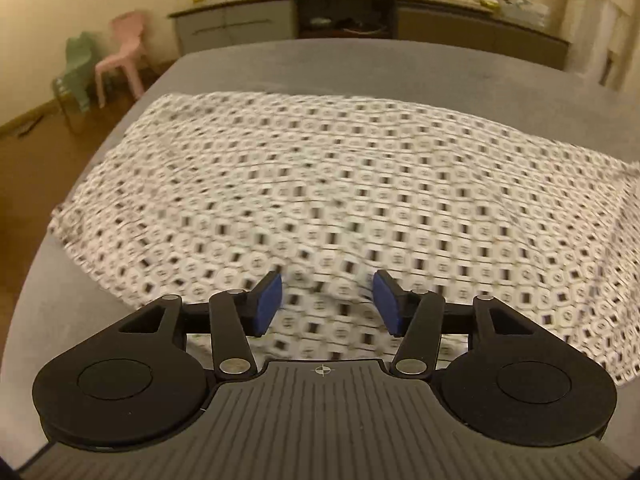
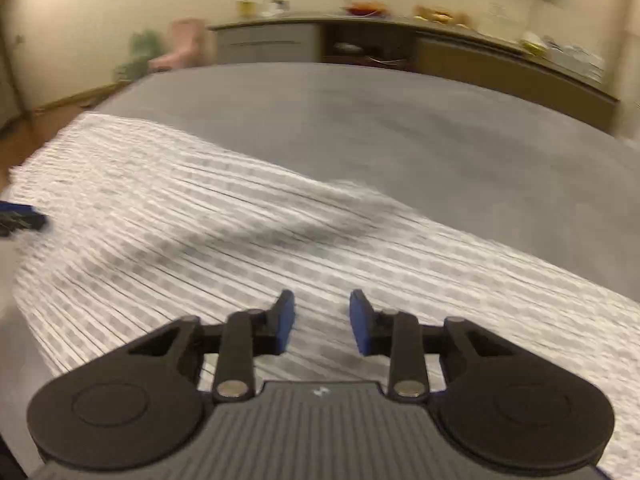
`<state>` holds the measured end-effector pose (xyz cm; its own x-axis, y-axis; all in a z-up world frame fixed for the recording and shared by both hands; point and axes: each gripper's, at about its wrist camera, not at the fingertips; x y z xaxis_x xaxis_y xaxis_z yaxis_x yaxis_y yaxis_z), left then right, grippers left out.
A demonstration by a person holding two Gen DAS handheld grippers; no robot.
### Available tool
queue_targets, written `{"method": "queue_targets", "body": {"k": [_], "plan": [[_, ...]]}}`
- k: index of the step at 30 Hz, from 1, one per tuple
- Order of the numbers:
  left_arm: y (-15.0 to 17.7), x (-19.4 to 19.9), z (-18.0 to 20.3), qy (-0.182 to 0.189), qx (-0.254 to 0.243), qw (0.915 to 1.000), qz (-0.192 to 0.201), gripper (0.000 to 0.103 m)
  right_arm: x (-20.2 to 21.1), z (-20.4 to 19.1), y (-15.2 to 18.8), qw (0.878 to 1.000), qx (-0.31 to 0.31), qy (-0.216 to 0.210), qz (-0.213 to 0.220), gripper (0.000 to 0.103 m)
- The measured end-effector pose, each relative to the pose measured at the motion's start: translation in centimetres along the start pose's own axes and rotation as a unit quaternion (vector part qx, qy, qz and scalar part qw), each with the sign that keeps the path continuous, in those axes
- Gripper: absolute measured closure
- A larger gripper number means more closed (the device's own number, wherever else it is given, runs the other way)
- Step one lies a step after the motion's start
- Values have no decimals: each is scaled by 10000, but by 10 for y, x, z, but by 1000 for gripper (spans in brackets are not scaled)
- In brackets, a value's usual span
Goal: Fold clothes
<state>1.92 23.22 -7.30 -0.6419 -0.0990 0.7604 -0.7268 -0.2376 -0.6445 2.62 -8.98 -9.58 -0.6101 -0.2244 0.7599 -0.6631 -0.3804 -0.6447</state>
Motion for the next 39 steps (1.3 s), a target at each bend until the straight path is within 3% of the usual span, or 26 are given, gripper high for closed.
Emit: {"method": "queue_targets", "body": {"k": [3,6,8,11,13,17,21,26,28,31,33,34,36,38,39], "plan": [[-4,-3,-16,-148,235,9996,-63,55,25,41,46,9987,-235,419,-161,72],[-5,-2,-13,-502,100,9987,3,55,51,78,86,9960,-599,626,-228,63],[-8,-5,-9,-751,-73,9971,78,55,68,86,106,9938,-745,778,-268,58],[-10,-3,-2,-736,23,9972,155,62,75,101,129,9892,-1098,941,-225,56],[-11,-3,1,-565,75,9983,154,60,72,108,131,9886,-1092,1021,-158,50],[-24,-22,0,-697,202,9974,-11,56,58,127,129,9854,-1182,1219,-74,44],[-43,-40,-14,-837,691,9941,-41,51,37,152,117,9809,-1257,1487,17,52],[-37,-31,-27,-1139,531,9921,-41,51,41,161,126,9799,-1195,1595,40,62],[-30,-23,-43,-1493,494,9875,50,51,61,165,147,9740,-1217,1909,-6,58],[-27,-15,-76,-2097,780,9745,181,58,80,181,171,9630,-1768,2035,-27,53],[-27,1,-91,-1885,1275,9730,392,61,92,174,174,9568,-1768,2302,143,64],[-30,7,-96,-1596,1513,9742,509,61,95,161,168,9607,-1535,2287,351,64],[-34,11,-96,-871,1798,9783,548,59,95,129,153,9739,-1109,1849,707,64],[-35,4,-94,-615,1784,9815,336,58,81,102,144,9858,-646,1389,693,63],[-33,-1,-94,-720,1708,9825,205,58,74,95,145,9888,-485,1277,595,63]]}}
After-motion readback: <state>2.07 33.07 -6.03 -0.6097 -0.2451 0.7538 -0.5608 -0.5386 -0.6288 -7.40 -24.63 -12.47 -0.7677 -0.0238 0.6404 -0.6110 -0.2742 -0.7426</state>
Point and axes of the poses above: each gripper's, at about its wrist camera, not at the fingertips, and x roughly against the way its jaws point, z to its right, y to its underside, and after that the axes turned 9 degrees about x, right-handed
